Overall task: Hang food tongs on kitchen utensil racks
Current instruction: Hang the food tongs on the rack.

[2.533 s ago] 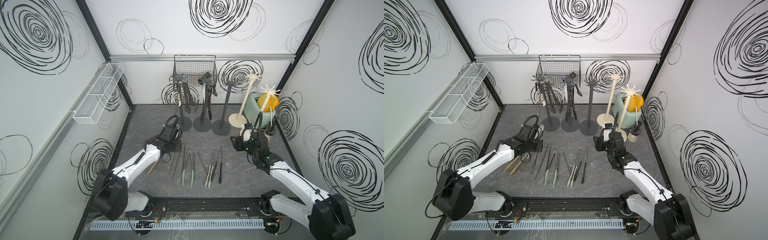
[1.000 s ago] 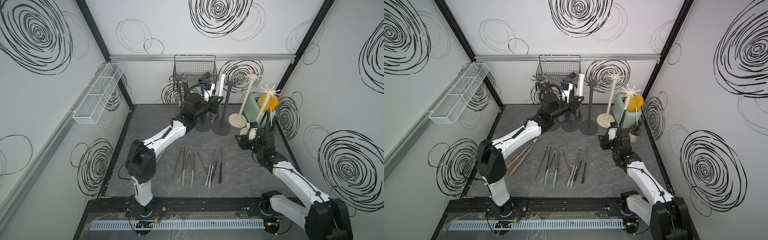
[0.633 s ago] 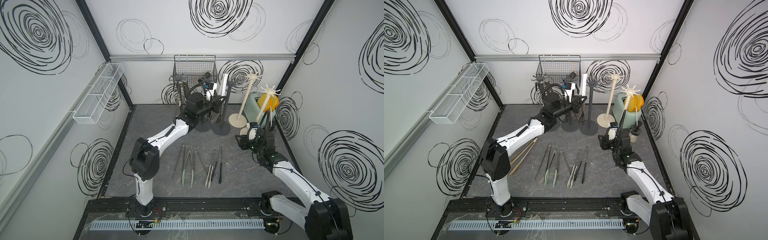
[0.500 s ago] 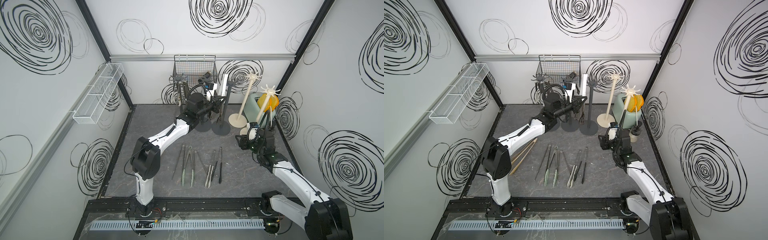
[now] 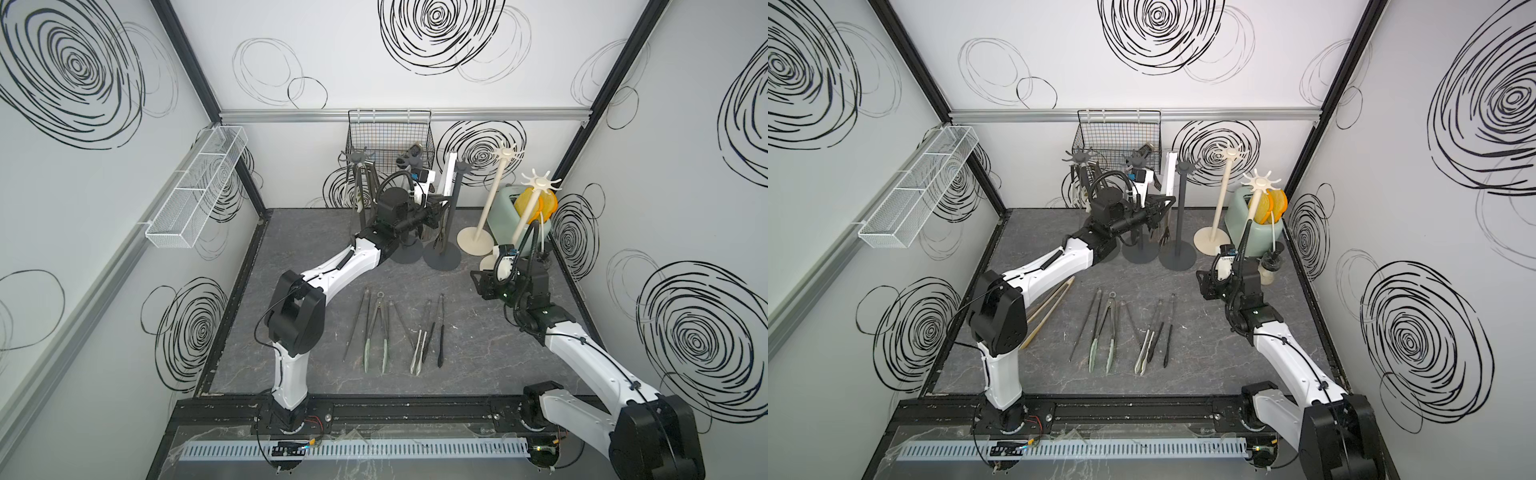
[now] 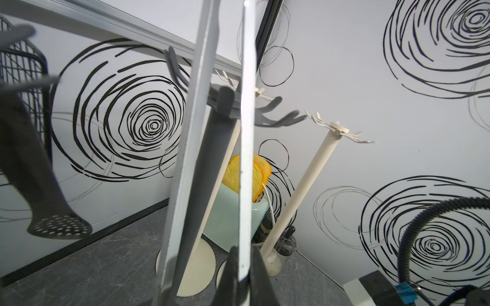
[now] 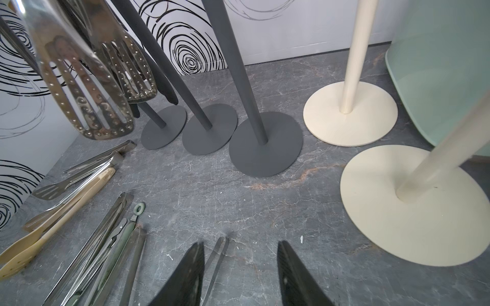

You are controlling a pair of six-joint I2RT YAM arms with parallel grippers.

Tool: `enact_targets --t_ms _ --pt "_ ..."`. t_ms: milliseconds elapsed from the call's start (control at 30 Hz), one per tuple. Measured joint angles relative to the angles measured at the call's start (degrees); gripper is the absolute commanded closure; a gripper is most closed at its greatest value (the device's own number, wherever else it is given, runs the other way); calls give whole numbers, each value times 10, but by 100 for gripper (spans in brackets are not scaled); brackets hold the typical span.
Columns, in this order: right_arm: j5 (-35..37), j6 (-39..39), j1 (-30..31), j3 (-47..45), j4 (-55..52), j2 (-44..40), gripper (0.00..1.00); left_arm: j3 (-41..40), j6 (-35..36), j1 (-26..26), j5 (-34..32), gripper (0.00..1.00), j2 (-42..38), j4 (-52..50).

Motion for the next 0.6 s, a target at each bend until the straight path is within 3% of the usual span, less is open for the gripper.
enact_targets --t_ms 600 --pt "-2 0 0 0 0 2 52 -35 2 0 19 100 7 17"
